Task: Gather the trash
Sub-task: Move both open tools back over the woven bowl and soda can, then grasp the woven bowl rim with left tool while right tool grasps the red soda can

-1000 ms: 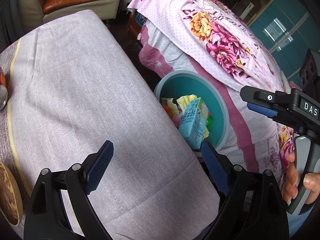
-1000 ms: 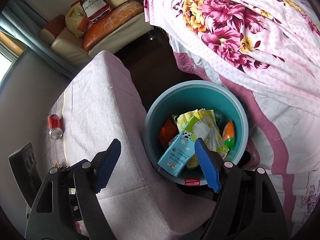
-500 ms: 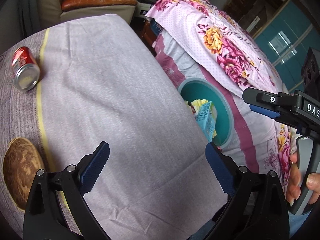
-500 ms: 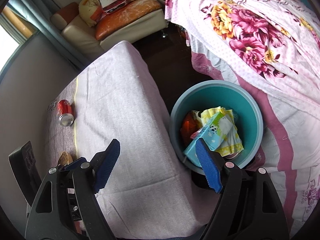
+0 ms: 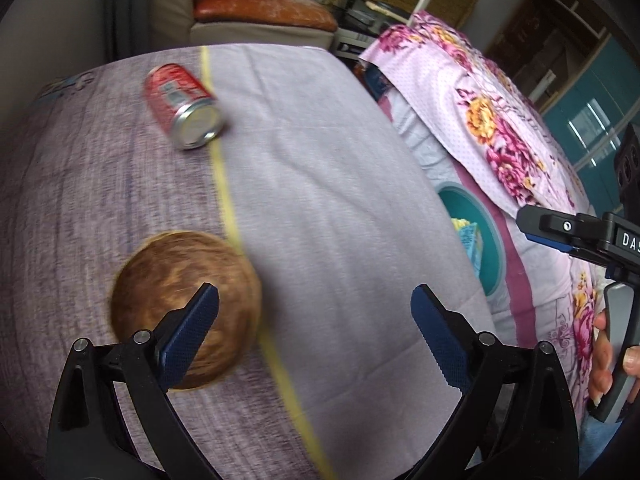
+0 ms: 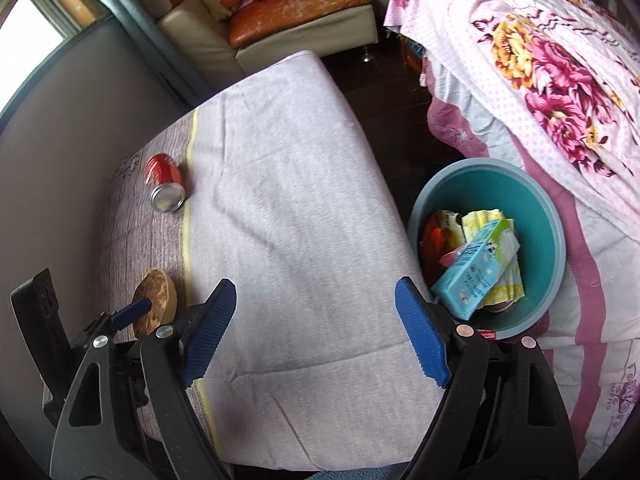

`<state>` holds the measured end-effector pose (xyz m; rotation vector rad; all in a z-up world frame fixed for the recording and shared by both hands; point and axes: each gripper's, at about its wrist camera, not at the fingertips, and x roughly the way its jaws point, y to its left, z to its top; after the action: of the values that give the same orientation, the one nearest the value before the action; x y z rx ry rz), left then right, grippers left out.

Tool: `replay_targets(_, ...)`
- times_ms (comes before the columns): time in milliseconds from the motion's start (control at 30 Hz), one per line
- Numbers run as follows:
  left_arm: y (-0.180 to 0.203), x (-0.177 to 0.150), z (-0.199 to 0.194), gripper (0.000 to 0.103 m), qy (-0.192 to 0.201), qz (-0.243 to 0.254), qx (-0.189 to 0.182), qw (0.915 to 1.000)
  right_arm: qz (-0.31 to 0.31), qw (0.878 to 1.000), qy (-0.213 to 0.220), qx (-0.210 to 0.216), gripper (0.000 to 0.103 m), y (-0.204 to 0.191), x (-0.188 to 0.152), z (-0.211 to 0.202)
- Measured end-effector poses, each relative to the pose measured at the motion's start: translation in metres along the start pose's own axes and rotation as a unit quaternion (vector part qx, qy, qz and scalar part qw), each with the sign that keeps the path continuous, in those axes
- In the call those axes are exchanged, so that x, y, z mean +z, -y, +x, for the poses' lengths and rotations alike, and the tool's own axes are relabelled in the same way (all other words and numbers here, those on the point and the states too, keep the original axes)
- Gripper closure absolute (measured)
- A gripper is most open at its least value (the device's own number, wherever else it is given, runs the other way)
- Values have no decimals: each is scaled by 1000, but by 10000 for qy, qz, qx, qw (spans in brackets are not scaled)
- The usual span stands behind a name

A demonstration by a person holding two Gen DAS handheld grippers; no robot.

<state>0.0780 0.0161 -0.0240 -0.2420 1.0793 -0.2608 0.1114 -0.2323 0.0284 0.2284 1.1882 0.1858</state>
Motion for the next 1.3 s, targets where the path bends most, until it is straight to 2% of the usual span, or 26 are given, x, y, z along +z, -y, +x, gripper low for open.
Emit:
replay_targets(400,-84,-15,-22,6,133,-634,448,9969,-443,9985,-322,12,25,-57,-13,24)
replay_targets(600,-96,-27,-12,6,84,-723,555,9958,-603,9970,-474,19,25,-74,-19,37)
replay_targets(733,-93,-30,-3,7,-4,-668,361,9971,-754,9961,-460,17,25,-81,-22,42)
replay_targets(833,-87,-31,3,17,-80,-603,272,9978,-918,9951,-365,-19,25,-88,-24,46)
replay_targets(900,-83,-32,6,30,-129,-551,240,9981,-964,9947,-347,-27,25,-89,-23,48)
replay_targets(967,-79,-32,10,37,-157,-468,280,9984,-1019,9941,-362,12,25,-91,-21,50)
replay_targets(1033,-76,-32,11,50,-111,-396,407,9983,-1084,9934,-367,15,25,-92,-20,51)
replay_targets(1067,-75,-32,12,71,-77,-370,474,9982,-1141,9928,-374,-1,25,-94,-19,53)
replay_targets(1100,-75,-31,13,86,-73,-373,490,9981,-1192,9921,-401,-17,25,-97,-18,56)
replay_targets(1200,-78,-27,9,93,71,-447,403,9982,-1319,9902,-466,-52,25,-103,-15,63)
replay_targets(1300,-79,-21,4,96,233,-399,519,9976,-1464,9876,-556,-130,25,-113,-8,75)
